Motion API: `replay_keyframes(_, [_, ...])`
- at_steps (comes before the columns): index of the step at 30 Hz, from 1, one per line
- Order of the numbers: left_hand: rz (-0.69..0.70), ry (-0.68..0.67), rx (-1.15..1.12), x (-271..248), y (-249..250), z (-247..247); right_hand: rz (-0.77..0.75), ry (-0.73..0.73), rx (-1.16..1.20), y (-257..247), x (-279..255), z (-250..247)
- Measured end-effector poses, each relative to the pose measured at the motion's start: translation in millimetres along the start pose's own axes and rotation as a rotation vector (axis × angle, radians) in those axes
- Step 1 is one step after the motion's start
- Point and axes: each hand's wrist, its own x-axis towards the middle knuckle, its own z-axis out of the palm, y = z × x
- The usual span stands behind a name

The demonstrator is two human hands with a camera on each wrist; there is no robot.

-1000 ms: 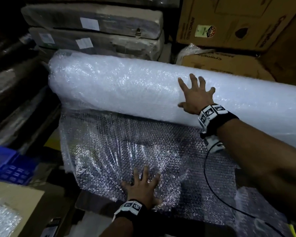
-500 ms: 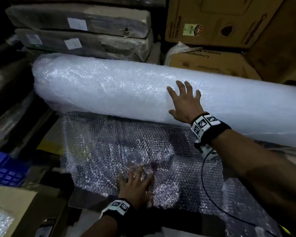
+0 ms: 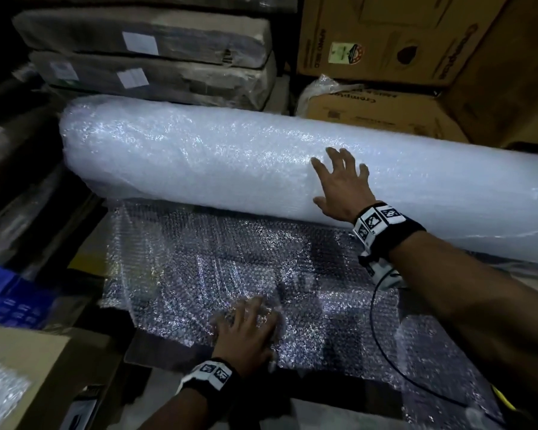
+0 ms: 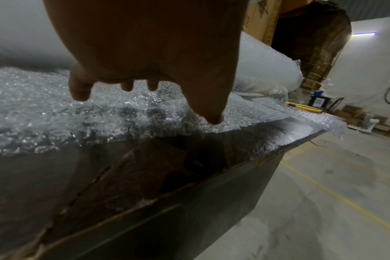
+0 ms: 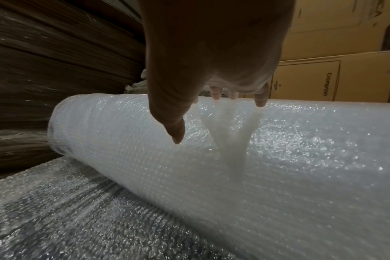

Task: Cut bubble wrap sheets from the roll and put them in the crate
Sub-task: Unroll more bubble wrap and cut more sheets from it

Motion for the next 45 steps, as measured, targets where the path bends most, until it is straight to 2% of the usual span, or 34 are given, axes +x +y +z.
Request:
replay_keyframes(2, [0.065,-0.029,0.012,-0.2,4.8,3.4,-0.002,0.001,0.003,1.2,-3.2,-0.2])
replay_keyframes(4, [0.114,0.0,0.053,-1.4,5.4,7.4,0.0,0.003,0.007,2.2,-6.2,-0.8])
replay_keyframes(9, [0.099,-0.123,0.056,-11.4,3.3,-0.7,0.004,-0.013,-0.005,7.5,-16.8,-1.7])
replay_keyframes(11, [0.127,-0.117,0.084,-11.7,7.3,-1.9,0.009,-0.018,0.002,9.3,-20.3,-2.2])
replay_keyframes(12, [0.152,-0.07,0.103,-11.4,8.5,6.4,0.012,-0.018,0.009,9.6,-22.6,-2.5])
replay_keyframes(14, [0.188,-0.059,0.047,-10.7,16.8,7.2,0.019,-0.014,0.017,11.3,-27.6,-3.7])
replay_keyframes(20, [0.257,-0.15,0.072,-11.7,45.9,-0.1,0.049,-0.024,0.056,25.4,-62.0,-0.8])
replay_keyframes(24, [0.276,-0.146,0.086,-10.9,48.5,4.3,0.077,-0.008,0.162,28.1,-129.0,27.5])
replay_keyframes(29, [0.297,-0.136,0.12,-7.0,51.8,-6.2,0.119,-0.304,0.189,12.8,-251.6,108.5])
replay_keyframes(31, [0.258,-0.239,0.136,-6.1,49.5,-12.3,0.108,-0.371,0.165,6.9,-287.4,128.7])
replay_keyframes(32, [0.239,-0.247,0.132,-3.2,48.1,-5.3,0.117,-0.423,0.155,6.3,-301.5,135.8])
replay_keyframes(35, [0.267,-0.212,0.195,-1.0,44.3,10.8,0.139,-0.461,0.131,6.4,-331.1,153.9])
replay_keyframes(38, [0.333,-0.064,0.208,3.8,43.7,2.5,0.102,-0.457,0.124,5.1,-350.7,164.2])
replay_keyframes(40, [0.298,0.021,0.136,18.4,44.8,-24.2,0.101,-0.466,0.142,3.2,-356.3,162.2])
replay_keyframes(43, [0.185,0.27,0.07,64.3,45.2,-85.1,0.114,-0.436,0.191,-1.7,-351.1,153.1])
replay_keyframes(45, [0.087,0.328,0.089,98.0,43.8,-131.1,0.119,-0.398,0.21,-7.4,-338.0,147.2])
